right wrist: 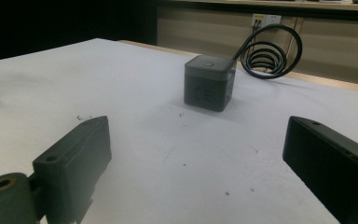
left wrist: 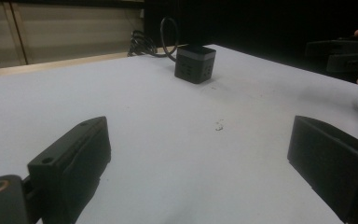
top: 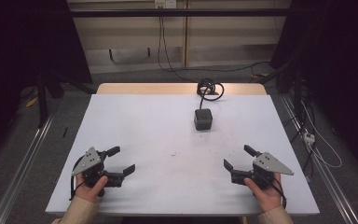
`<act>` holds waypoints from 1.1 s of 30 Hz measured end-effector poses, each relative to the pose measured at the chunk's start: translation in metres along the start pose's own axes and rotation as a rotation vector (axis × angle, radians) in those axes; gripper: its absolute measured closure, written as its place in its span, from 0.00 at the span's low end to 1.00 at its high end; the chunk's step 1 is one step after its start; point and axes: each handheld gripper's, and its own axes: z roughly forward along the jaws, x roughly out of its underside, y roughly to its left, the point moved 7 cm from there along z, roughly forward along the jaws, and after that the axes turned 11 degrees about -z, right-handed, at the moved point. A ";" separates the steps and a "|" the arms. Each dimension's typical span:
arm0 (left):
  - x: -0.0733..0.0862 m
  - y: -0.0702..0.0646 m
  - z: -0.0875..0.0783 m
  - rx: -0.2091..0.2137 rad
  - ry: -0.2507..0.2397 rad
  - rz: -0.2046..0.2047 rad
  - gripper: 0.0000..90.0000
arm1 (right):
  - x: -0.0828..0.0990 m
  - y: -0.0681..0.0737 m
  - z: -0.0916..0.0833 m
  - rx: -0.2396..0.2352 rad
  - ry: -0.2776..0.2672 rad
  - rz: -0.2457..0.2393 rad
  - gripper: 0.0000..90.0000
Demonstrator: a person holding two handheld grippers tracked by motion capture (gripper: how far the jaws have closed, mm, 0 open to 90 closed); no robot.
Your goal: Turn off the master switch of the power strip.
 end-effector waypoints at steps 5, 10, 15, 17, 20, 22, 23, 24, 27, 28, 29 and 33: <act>0.000 0.000 -0.001 -0.005 -0.003 -0.010 0.06 | -0.005 0.002 0.011 -0.015 -0.001 -0.004 0.09; 0.000 0.000 -0.001 0.000 -0.001 -0.004 0.06 | -0.005 0.002 0.018 -0.019 0.006 -0.001 0.09; 0.001 0.000 -0.001 0.002 0.000 -0.005 0.06 | -0.009 0.000 0.027 -0.015 0.010 0.005 0.09; 0.001 0.001 -0.001 0.002 0.000 -0.005 0.06 | -0.009 -0.002 0.030 -0.010 0.018 0.007 0.09; 0.001 0.001 0.000 0.002 -0.001 -0.008 0.06 | -0.010 -0.004 0.033 -0.007 0.025 0.011 0.09; 0.001 0.001 0.000 0.002 0.000 -0.006 0.06 | -0.010 -0.005 0.034 -0.005 0.025 0.018 0.09; 0.001 0.001 0.000 0.002 0.000 -0.007 0.06 | -0.011 -0.006 0.037 -0.004 0.027 0.019 0.09; 0.001 0.001 0.000 0.002 0.000 -0.007 0.06 | -0.011 -0.006 0.038 -0.003 0.027 0.021 0.10; 0.001 0.001 0.000 0.001 0.000 -0.006 0.06 | -0.012 -0.008 0.041 -0.002 0.029 0.033 0.10; 0.001 0.001 0.000 0.002 0.000 -0.006 0.06 | -0.012 -0.009 0.042 0.000 0.031 0.036 0.10; 0.001 0.001 0.000 0.002 -0.001 -0.008 0.06 | -0.012 -0.010 0.043 0.003 0.034 0.037 0.10; 0.000 0.001 0.000 0.002 -0.001 -0.006 0.06 | -0.015 -0.012 0.047 0.004 0.037 0.035 0.10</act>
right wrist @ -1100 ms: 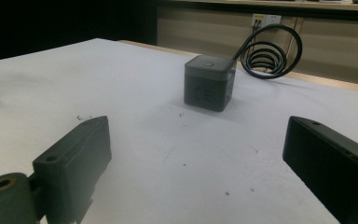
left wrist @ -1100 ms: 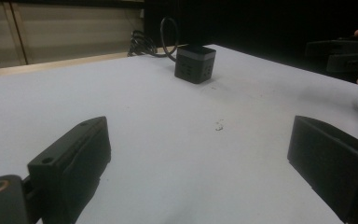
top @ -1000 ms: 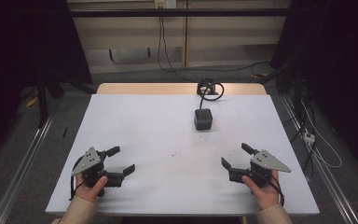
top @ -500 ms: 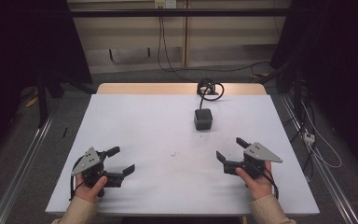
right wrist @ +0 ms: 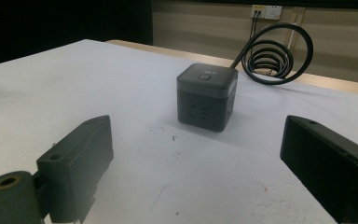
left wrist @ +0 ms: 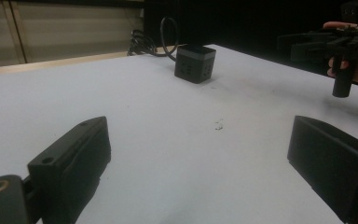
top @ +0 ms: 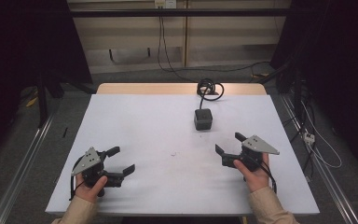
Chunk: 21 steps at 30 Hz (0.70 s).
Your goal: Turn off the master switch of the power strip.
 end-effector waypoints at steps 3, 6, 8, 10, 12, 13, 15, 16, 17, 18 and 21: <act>0.000 0.000 0.000 0.001 -0.001 -0.001 0.06 | -0.002 0.000 0.003 -0.004 0.005 0.002 0.10; 0.000 0.000 0.000 0.001 -0.001 -0.001 0.06 | -0.004 -0.001 0.006 -0.003 0.005 -0.002 0.10; 0.000 0.000 0.000 0.001 -0.001 -0.001 0.06 | -0.004 -0.002 0.008 -0.002 0.008 -0.001 0.10; 0.000 0.000 0.000 0.001 -0.001 -0.001 0.06 | -0.004 -0.002 0.010 -0.003 0.008 0.000 0.10; 0.000 0.000 0.000 0.001 -0.001 -0.001 0.06 | -0.004 -0.002 0.013 -0.008 0.016 0.002 0.10; 0.000 0.000 0.000 0.001 -0.001 -0.001 0.06 | -0.004 -0.002 0.014 -0.009 0.017 0.002 0.10; 0.000 0.000 0.000 0.001 -0.001 -0.001 0.06 | -0.005 -0.002 0.015 -0.010 0.018 0.000 0.10; 0.000 0.000 0.000 0.001 -0.002 -0.002 0.06 | -0.005 -0.002 0.016 -0.009 0.020 0.001 0.10; 0.000 0.000 0.000 0.001 -0.003 -0.003 0.06 | -0.006 -0.002 0.017 -0.007 0.021 -0.001 0.10; 0.000 0.000 0.000 0.000 -0.002 -0.002 0.06 | -0.007 -0.003 0.019 -0.009 0.021 0.000 0.10; 0.000 0.000 0.000 0.001 -0.001 0.000 0.06 | -0.009 -0.003 0.021 -0.009 0.023 0.001 0.10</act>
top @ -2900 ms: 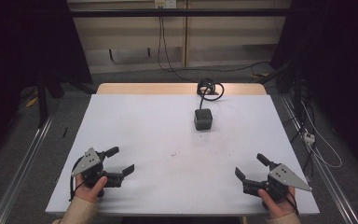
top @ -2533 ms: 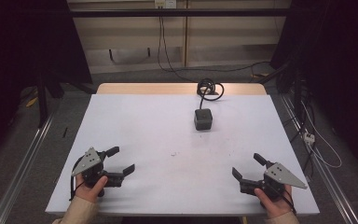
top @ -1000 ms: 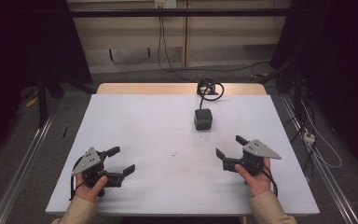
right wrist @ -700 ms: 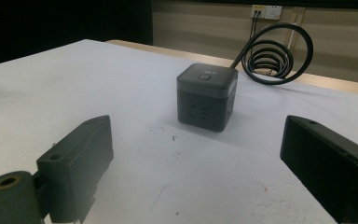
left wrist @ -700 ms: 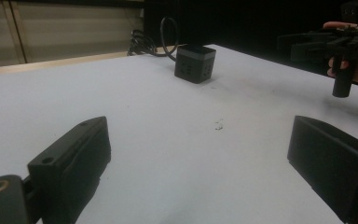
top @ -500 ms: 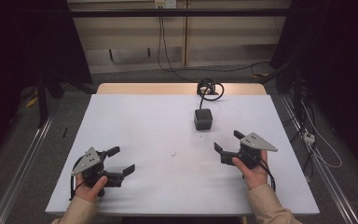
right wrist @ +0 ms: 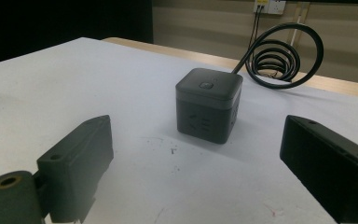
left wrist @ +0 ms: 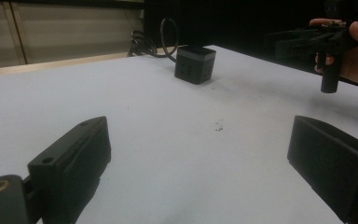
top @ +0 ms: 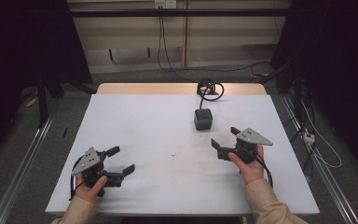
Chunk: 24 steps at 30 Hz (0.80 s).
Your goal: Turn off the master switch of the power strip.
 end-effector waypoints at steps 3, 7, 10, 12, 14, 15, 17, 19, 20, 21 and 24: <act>0.000 0.000 0.000 0.000 0.000 0.000 0.06 | -0.002 0.000 0.003 -0.002 0.000 -0.003 0.10; 0.000 0.000 0.000 -0.001 -0.001 -0.002 0.06 | -0.003 0.000 0.005 -0.002 0.006 -0.001 0.11; 0.000 0.000 0.000 -0.001 -0.002 -0.001 0.06 | -0.005 -0.001 0.009 -0.006 0.007 0.002 0.11; 0.000 0.000 0.000 0.000 -0.003 -0.002 0.06 | -0.006 -0.003 0.010 -0.007 0.009 0.010 0.11; 0.000 0.000 0.000 0.000 -0.003 -0.001 0.06 | -0.006 -0.004 0.011 -0.008 0.010 0.013 0.11; 0.000 0.000 0.000 0.000 -0.004 -0.001 0.06 | -0.006 -0.004 0.012 -0.008 0.011 0.015 0.11; 0.000 0.000 0.000 -0.001 -0.004 -0.001 0.06 | -0.007 -0.006 0.013 -0.007 0.017 0.014 0.11; 0.000 0.000 0.000 0.002 -0.004 0.000 0.06 | -0.006 -0.007 0.015 -0.006 0.019 0.022 0.11; 0.000 0.000 0.000 0.001 -0.003 0.001 0.06 | -0.006 -0.008 0.016 -0.004 0.024 0.022 0.11; 0.000 0.000 0.000 0.001 -0.002 0.002 0.06 | -0.006 -0.009 0.017 -0.004 0.026 0.021 0.11; 0.000 0.000 0.000 0.002 -0.003 0.001 0.06 | -0.006 -0.009 0.018 -0.005 0.032 0.024 0.11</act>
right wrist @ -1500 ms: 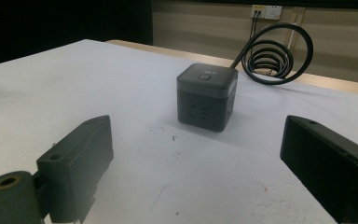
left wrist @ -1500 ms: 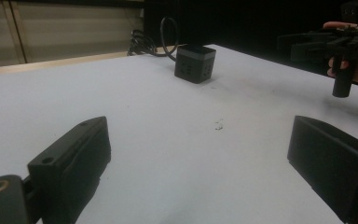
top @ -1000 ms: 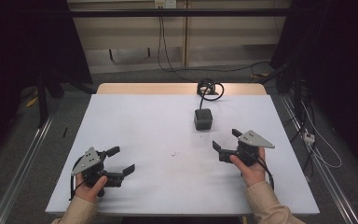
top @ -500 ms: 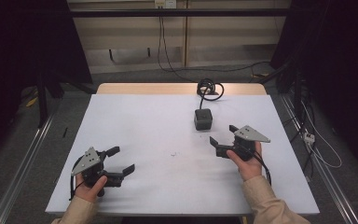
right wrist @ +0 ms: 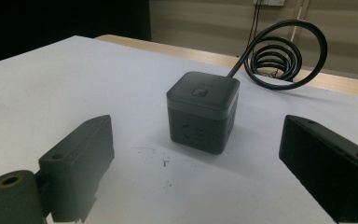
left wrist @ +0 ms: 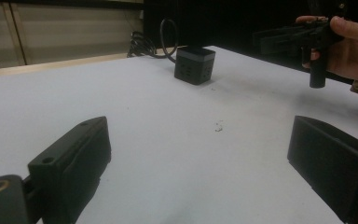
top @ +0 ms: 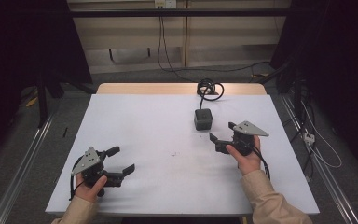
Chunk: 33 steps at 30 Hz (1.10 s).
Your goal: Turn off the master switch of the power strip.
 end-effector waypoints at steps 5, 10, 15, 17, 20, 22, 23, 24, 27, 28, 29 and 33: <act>0.000 0.000 0.000 0.000 0.001 0.000 0.06 | -0.002 -0.002 0.005 0.004 0.002 -0.006 0.11; 0.000 0.000 0.000 0.001 0.001 0.000 0.06 | -0.003 -0.002 0.008 0.005 0.007 -0.015 0.11; 0.000 0.000 0.000 0.002 0.002 0.002 0.06 | -0.006 -0.004 0.012 0.012 0.011 -0.023 0.12; 0.000 0.000 0.000 0.001 0.002 0.002 0.06 | -0.008 -0.006 0.014 0.014 0.010 -0.025 0.12; 0.000 0.000 0.000 0.001 0.001 0.002 0.06 | -0.010 -0.008 0.015 0.019 0.013 -0.027 0.12; 0.000 0.000 0.001 0.001 0.000 -0.001 0.06 | -0.011 -0.009 0.017 0.022 0.012 -0.029 0.12; 0.000 0.000 0.001 0.001 0.000 -0.001 0.06 | -0.011 -0.009 0.017 0.022 0.012 -0.029 0.12; 0.000 0.000 0.001 0.001 0.000 -0.001 0.06 | -0.012 -0.009 0.017 0.023 0.011 -0.031 0.12; 0.000 0.000 0.000 0.002 0.002 0.000 0.06 | -0.012 -0.010 0.019 0.024 0.013 -0.030 0.12; 0.000 0.000 0.000 0.003 0.003 0.002 0.06 | -0.013 -0.011 0.020 0.026 0.014 -0.033 0.12; 0.000 0.000 0.000 0.002 0.001 0.000 0.06 | -0.013 -0.011 0.020 0.026 0.014 -0.033 0.12; 0.000 0.000 0.001 0.002 0.000 0.000 0.06 | -0.014 -0.012 0.021 0.027 0.015 -0.030 0.12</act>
